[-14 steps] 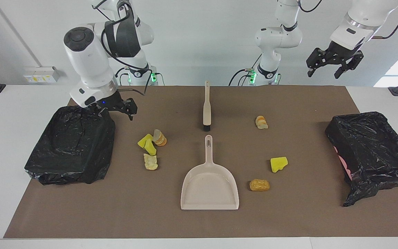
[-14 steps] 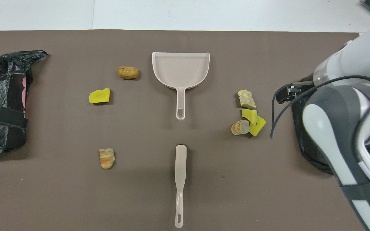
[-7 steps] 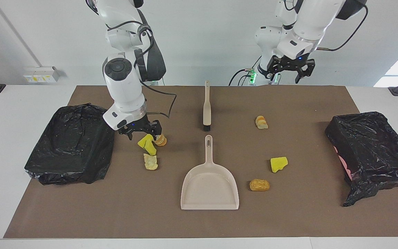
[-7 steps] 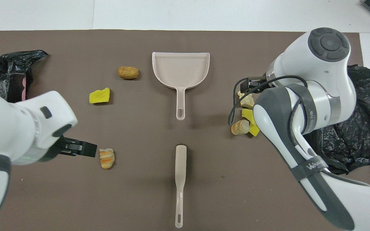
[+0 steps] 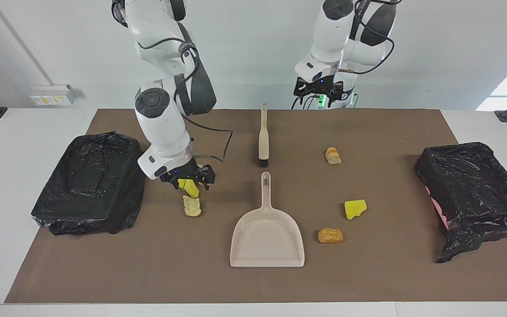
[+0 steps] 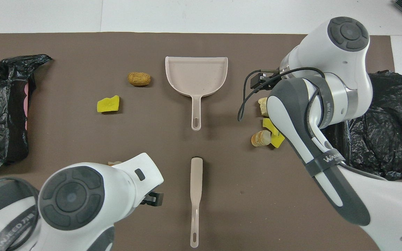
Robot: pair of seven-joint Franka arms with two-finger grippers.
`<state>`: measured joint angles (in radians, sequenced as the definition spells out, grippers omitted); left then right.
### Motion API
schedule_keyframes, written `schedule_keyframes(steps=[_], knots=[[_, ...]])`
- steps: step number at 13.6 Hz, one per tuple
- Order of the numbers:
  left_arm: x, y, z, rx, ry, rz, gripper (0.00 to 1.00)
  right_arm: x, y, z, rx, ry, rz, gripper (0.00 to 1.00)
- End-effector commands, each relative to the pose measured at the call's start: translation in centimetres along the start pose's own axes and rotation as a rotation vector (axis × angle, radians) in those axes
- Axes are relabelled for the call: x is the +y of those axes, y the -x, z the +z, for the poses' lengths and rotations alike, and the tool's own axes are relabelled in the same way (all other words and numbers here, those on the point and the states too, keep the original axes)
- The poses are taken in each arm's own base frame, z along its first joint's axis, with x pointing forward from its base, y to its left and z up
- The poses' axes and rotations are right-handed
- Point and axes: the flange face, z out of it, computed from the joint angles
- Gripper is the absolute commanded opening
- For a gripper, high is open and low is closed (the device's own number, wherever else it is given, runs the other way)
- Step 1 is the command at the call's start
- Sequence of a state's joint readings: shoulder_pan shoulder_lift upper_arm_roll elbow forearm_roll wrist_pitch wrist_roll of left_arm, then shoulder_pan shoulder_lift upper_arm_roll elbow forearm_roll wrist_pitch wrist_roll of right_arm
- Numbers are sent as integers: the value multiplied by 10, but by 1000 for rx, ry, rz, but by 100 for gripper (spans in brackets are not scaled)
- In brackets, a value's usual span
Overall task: Sweep and dump trash in bin
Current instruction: 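Reach the right gripper to the dustpan while the left gripper reaches the brush, then grasp the dustpan handle with the right gripper while the left gripper grasps the brush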
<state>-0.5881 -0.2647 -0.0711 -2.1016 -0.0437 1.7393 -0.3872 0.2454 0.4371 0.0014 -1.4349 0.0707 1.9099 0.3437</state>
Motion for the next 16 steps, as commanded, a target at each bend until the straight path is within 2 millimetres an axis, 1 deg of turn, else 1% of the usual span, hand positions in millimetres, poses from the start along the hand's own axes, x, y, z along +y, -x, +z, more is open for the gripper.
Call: schedule_keyframes(steps=[1, 2, 3, 4, 5, 6, 7, 8, 10, 11, 13, 14, 16], knots=[[32, 23, 26, 4, 36, 1, 100, -14, -19, 11, -5, -33, 38, 100], [44, 29, 37, 7, 42, 5, 100, -16, -21, 15, -2, -35, 44, 100], [58, 39, 44, 6, 48, 7, 100, -18, -22, 18, -2, -37, 58, 100], [69, 43, 51, -2, 43, 1, 100, -21, -22, 23, -7, -39, 61, 100], [85, 46, 67, -19, 30, 2, 100, -29, -22, 26, -5, -47, 51, 100], [102, 53, 86, -21, 23, 0, 100, -31, -25, 30, -5, -50, 60, 100], [112, 57, 98, 1, 35, -3, 100, -39, -26, 34, -5, -55, 72, 100], [120, 63, 108, 24, 51, 3, 100, -52, -23, 38, -10, -61, 67, 100], [142, 64, 140, 13, 39, -3, 100, -63, -19, 41, -14, -62, 61, 100], [151, 59, 152, 30, 53, -12, 100, -74, -15, 45, -18, -69, 58, 100], [156, 53, 169, 34, 55, -19, 100, -117, 5, 64, -23, -68, 49, 100], [156, 54, 169, 31, 53, -17, 100, -133, 15, 70, -32, -58, 38, 100], [155, 59, 172, 22, 44, -14, 100, -145, 24, 72, -41, -57, 33, 100]])
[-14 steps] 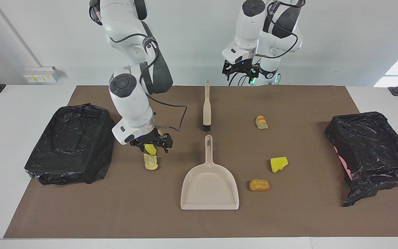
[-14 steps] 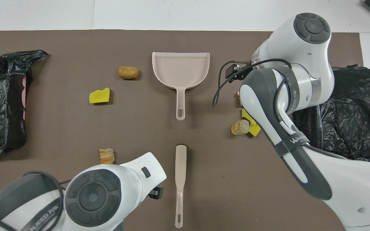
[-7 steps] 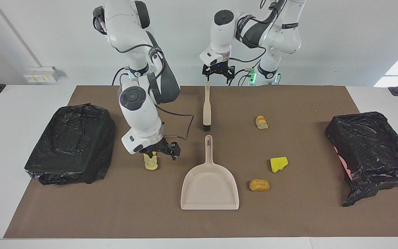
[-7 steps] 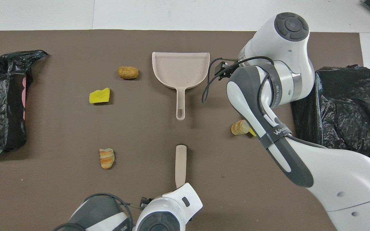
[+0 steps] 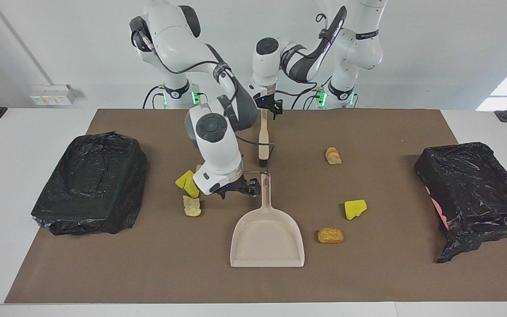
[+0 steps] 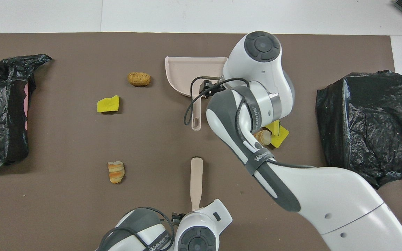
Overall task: Sweep and dump trash in bin
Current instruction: 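Grasp the dustpan handle with the right gripper while the left gripper grasps the brush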
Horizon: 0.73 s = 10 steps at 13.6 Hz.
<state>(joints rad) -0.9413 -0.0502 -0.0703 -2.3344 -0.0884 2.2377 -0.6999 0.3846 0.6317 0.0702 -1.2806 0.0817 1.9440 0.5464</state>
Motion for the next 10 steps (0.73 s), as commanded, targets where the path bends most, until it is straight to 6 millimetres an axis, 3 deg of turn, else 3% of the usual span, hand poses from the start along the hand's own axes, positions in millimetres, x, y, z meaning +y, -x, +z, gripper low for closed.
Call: schedule_keyframes(steps=[1, 4, 7, 9, 10], knots=[[2, 11, -1, -4, 8, -7, 99, -28, 10, 10, 2, -15, -2, 100], [-2, 17, 1, -41, 1, -28, 73, -45, 21, 16, 9, -22, -14, 100], [-4, 21, 3, -60, 0, -43, 61, -57, 29, 36, 17, 13, -63, 100], [-5, 22, 3, -77, -14, -77, 35, -58, 29, 41, 35, 50, -132, 98], [-5, 22, 3, -79, -15, -77, 28, -59, 30, 41, 36, 52, -154, 91]])
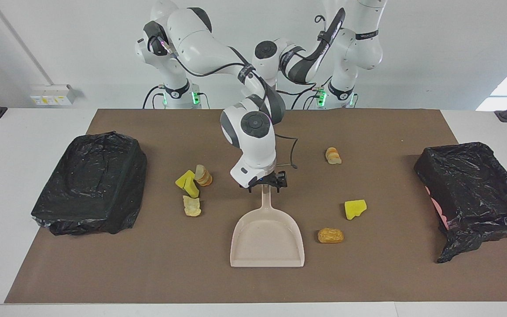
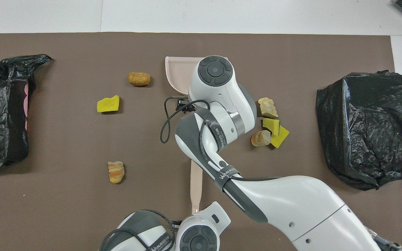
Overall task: Sweep and dump trash in bin
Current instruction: 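Grasp the dustpan handle with the right gripper while the left gripper grasps the brush, then move the dustpan toward the sponge while the left gripper lifts the brush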
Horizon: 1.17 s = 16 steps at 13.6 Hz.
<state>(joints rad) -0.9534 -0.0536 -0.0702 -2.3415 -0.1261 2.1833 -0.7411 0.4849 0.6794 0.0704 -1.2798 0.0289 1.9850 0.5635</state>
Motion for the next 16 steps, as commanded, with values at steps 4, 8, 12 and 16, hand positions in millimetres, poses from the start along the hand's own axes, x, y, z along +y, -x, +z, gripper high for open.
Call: schedule_keyframes(steps=[4, 8, 12, 16], knots=[[-10, 8, -8, -55, -27, -33, 0, -7, -4, 1, 43, 25, -75, 51], [-41, -13, -31, -92, -64, -88, 0, -9, -2, -1, 48, 27, -73, 0], [-107, -67, -70, -38, -154, -67, 0, -5, -4, -16, 71, 39, -188, 0], [-186, -128, -95, 3, -173, -51, 0, 36, -16, -56, 90, 19, -488, 0]])
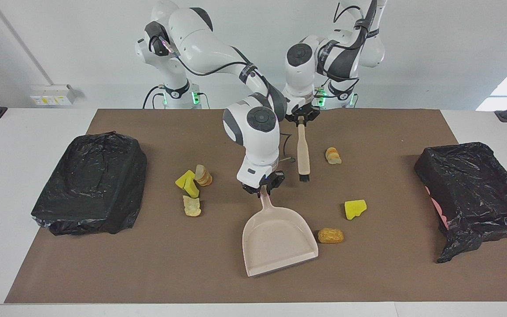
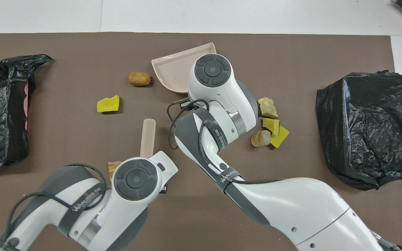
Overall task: Sweep and dump trash in bin
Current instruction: 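Move the dustpan toward the sponge while the left gripper lifts the brush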
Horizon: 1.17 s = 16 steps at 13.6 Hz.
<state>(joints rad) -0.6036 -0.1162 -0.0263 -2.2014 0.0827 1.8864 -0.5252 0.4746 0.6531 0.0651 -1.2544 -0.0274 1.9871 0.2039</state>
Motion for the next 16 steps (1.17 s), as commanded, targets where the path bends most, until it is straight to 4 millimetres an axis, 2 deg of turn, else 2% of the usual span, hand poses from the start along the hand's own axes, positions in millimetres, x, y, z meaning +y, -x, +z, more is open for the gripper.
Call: schedule_keyframes(steps=[1, 4, 5, 7, 10, 12, 13, 14, 16], knots=[[-45, -45, -6, 0, -13, 12, 0, 38, 10, -35, 16, -13, -209, 0], [-104, -96, -10, 13, 15, 28, 0, 61, 42, -65, -26, -5, -387, 0], [-125, -113, -9, 18, 24, 8, 0, 65, 50, -70, -53, -8, -475, 0], [-161, -135, -5, 33, 37, 1, 0, 70, 57, -67, -106, -25, -651, 0], [-210, -163, 17, 30, 49, 16, 0, 56, 67, -57, -117, -50, -742, 0], [-231, -184, 38, 40, 25, 6, 0, 26, 80, -46, -115, -83, -732, 0], [-247, -191, 48, 54, 24, 1, 0, 20, 90, -43, -105, -101, -713, 0], [-255, -190, 56, 56, 32, 33, 0, 14, 102, -39, -115, -103, -716, 0], [-256, -177, 71, 27, 35, 150, 0, 12, 122, -27, -102, -96, -729, 0]])
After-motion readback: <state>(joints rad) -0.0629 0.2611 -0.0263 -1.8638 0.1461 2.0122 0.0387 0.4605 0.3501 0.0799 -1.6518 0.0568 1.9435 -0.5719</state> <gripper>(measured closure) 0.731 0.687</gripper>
